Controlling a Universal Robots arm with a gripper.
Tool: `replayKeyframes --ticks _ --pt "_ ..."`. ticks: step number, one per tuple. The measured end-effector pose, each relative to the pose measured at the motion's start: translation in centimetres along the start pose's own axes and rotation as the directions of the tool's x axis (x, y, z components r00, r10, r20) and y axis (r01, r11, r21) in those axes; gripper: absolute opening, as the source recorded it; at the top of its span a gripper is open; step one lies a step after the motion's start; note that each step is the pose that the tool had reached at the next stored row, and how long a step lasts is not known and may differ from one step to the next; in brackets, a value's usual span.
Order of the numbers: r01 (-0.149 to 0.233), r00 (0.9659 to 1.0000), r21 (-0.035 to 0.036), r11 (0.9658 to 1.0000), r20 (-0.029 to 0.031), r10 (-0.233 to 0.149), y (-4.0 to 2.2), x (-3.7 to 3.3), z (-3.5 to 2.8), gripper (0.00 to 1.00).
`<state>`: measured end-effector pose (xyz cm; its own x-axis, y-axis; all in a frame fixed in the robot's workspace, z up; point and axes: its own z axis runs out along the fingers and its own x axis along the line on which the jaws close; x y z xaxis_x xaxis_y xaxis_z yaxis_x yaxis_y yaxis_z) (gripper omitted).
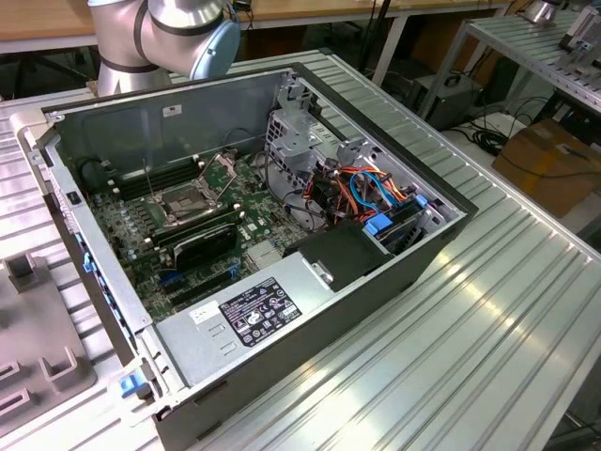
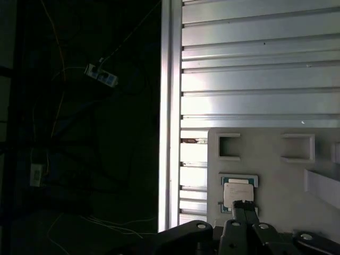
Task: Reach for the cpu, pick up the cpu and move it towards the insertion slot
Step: 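Reach for the cpu, then pick up the cpu and move it towards the insertion slot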
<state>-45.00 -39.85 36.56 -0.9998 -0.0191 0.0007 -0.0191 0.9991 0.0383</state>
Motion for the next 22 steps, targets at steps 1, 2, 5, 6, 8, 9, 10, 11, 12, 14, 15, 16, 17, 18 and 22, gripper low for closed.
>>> replayKeyframes --ticks 1,2,5,6,8,9,10,11,12,14,15,16,17,18,22 --pt "0.000 1.0000 0.0001 1.0000 -0.0001 0.000 0.00 0.01 -0.01 0.11" --pt "0.000 1.0000 0.0000 1.0000 0.0000 0.000 0.00 0.01 0.00 0.11" --pt "0.000 1.0000 0.0001 1.0000 0.0000 0.000 0.00 0.02 0.00 0.11" --pt "0.000 1.0000 0.0000 1.0000 0.0000 0.000 0.00 0.02 0.00 0.11" --pt "0.000 1.0000 0.0000 1.0000 -0.0001 0.000 0.00 0.03 0.00 0.11" --pt "0.000 1.0000 0.0000 1.0000 -0.0001 0.000 0.00 0.03 -0.01 0.11" --pt "0.000 1.0000 0.0000 1.0000 0.0000 0.000 0.00 0.03 0.00 0.11" --pt "0.000 1.0000 0.0000 1.0000 -0.0001 0.000 0.00 0.04 -0.01 0.11" --pt "0.000 1.0000 0.0000 1.0000 -0.0001 0.000 0.00 0.04 0.00 0.11" --pt "0.000 1.0000 0.0001 1.0000 0.0000 0.000 0.00 0.05 -0.01 0.24" --pt "0.000 1.0000 0.0000 1.0000 0.0000 0.000 0.00 0.05 0.00 0.36" --pt "0.000 1.0000 0.0000 1.0000 -0.0001 0.000 0.00 0.05 0.00 0.42" --pt "0.000 1.0000 0.0000 1.0000 -0.0001 0.000 0.00 0.06 0.00 0.54" --pt "0.001 1.0000 0.0001 1.0000 -0.0002 -0.001 0.00 0.06 0.00 0.54" --pt "0.018 0.9998 0.0003 0.9998 -0.0034 -0.018 -0.02 0.06 0.62 0.60"
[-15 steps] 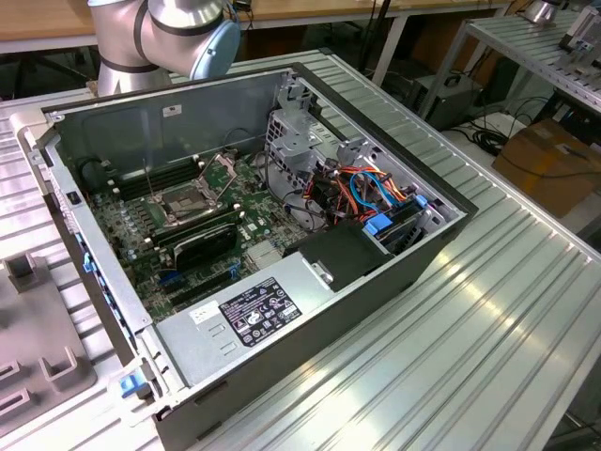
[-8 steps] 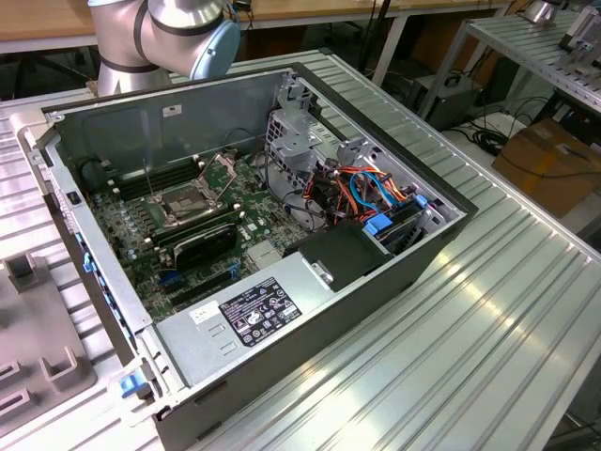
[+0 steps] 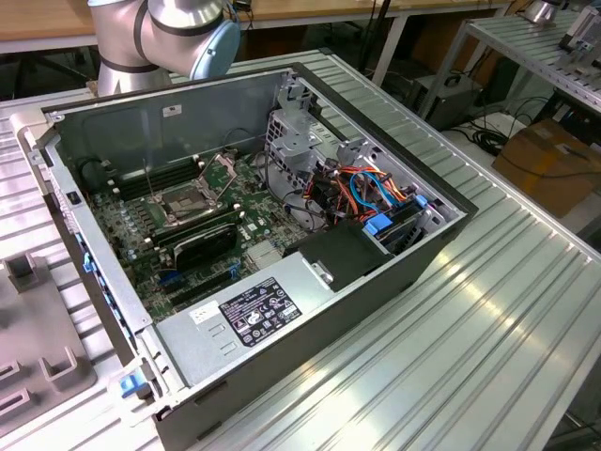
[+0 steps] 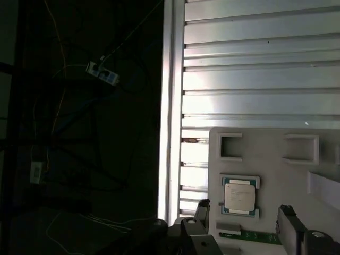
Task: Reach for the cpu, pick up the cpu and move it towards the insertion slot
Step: 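Pick up the cpu and move it towards the insertion slot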
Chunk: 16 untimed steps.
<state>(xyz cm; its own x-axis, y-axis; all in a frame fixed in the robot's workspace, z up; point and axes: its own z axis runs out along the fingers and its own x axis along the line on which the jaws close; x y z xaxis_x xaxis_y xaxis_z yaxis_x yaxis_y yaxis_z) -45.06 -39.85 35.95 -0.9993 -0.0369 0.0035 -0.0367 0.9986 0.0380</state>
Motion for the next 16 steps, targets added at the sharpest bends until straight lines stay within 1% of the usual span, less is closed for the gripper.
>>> replayKeyframes --ticks 3,14,16 --pt "0.014 0.9999 0.0006 0.9999 -0.0005 -0.014 -0.01 0.00 0.06 0.60" --pt "0.016 0.9999 0.0005 0.9999 -0.0006 -0.016 -0.01 0.00 0.24 0.60" --pt "0.016 0.9999 0.0005 0.9999 -0.0005 -0.016 -0.02 0.00 0.41 0.60"
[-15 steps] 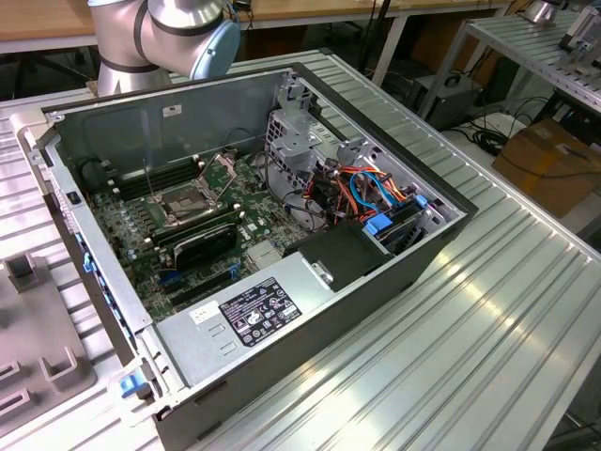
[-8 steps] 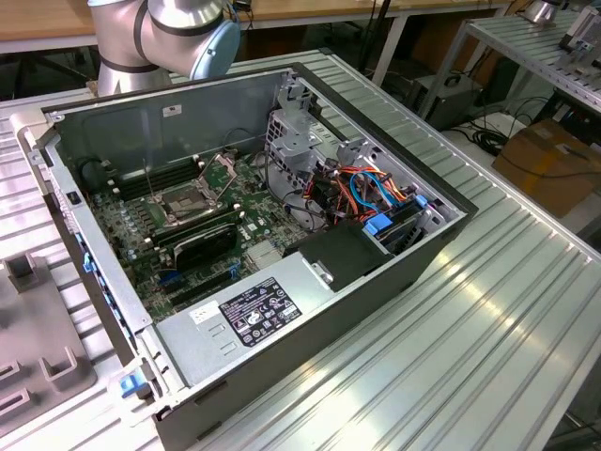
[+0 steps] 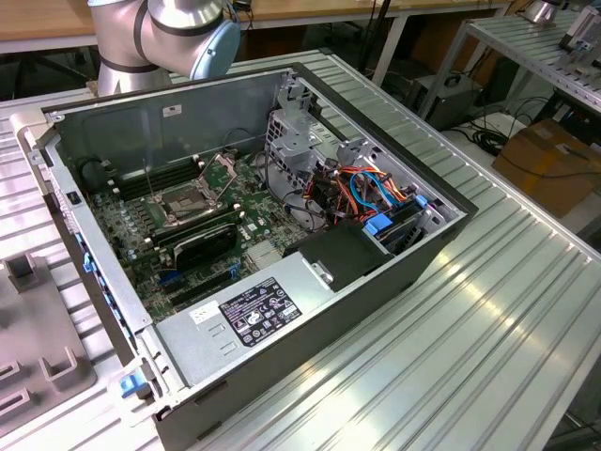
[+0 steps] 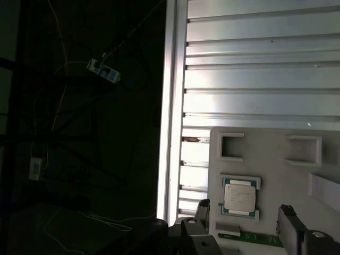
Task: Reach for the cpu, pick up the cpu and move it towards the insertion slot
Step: 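Pick up the cpu and move it towards the insertion slot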
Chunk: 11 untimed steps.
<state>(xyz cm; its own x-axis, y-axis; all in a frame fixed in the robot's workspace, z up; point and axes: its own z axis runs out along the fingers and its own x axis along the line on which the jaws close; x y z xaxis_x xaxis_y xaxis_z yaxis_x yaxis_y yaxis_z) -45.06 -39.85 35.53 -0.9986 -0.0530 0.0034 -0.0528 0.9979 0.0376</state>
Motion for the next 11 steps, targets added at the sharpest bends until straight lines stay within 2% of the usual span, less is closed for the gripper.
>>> replayKeyframes --ticks 3,11 --pt "0.000 1.0000 0.0000 1.0000 -0.0014 0.000 -0.02 0.00 0.57 0.60" --pt "0.000 1.0000 -0.0001 1.0000 -0.0028 0.000 -0.05 -0.01 1.40 0.60"
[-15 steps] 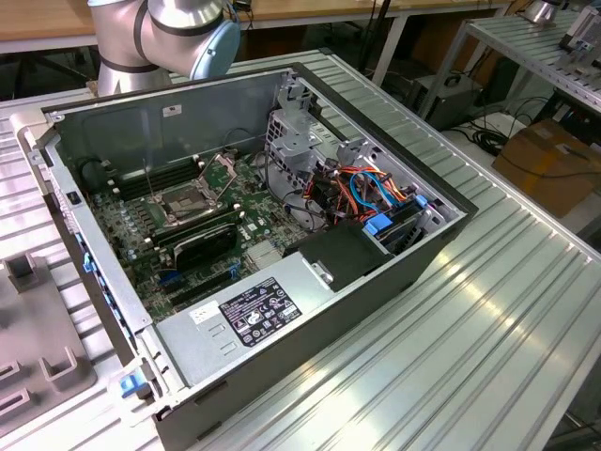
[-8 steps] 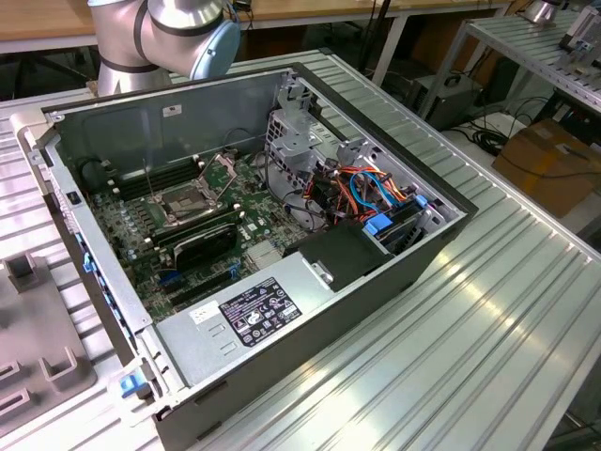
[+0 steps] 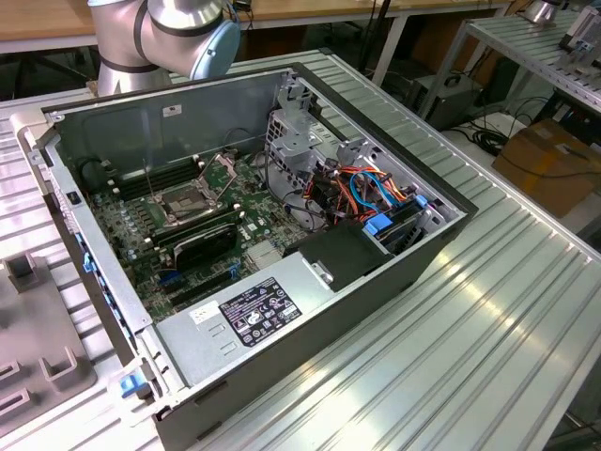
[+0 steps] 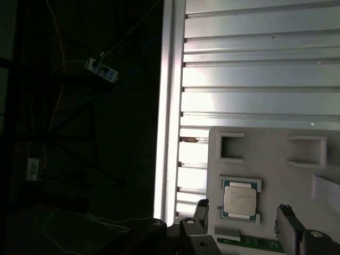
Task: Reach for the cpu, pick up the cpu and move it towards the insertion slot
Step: 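Pick up the cpu and move it towards the insertion slot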
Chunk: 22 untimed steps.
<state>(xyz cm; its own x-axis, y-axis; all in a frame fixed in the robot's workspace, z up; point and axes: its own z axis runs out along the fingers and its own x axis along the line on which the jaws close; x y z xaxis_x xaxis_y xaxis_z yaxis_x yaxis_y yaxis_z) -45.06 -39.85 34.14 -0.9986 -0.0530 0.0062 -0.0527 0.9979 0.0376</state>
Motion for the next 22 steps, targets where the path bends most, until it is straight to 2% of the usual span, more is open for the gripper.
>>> replayKeyframes --ticks 9,22 --pt "0.000 1.0000 -0.0002 1.0000 -0.0026 0.000 -0.04 -0.01 1.13 0.60" --pt "0.000 1.0000 -0.0005 1.0000 -0.0032 0.000 -0.06 -0.01 1.60 0.60"
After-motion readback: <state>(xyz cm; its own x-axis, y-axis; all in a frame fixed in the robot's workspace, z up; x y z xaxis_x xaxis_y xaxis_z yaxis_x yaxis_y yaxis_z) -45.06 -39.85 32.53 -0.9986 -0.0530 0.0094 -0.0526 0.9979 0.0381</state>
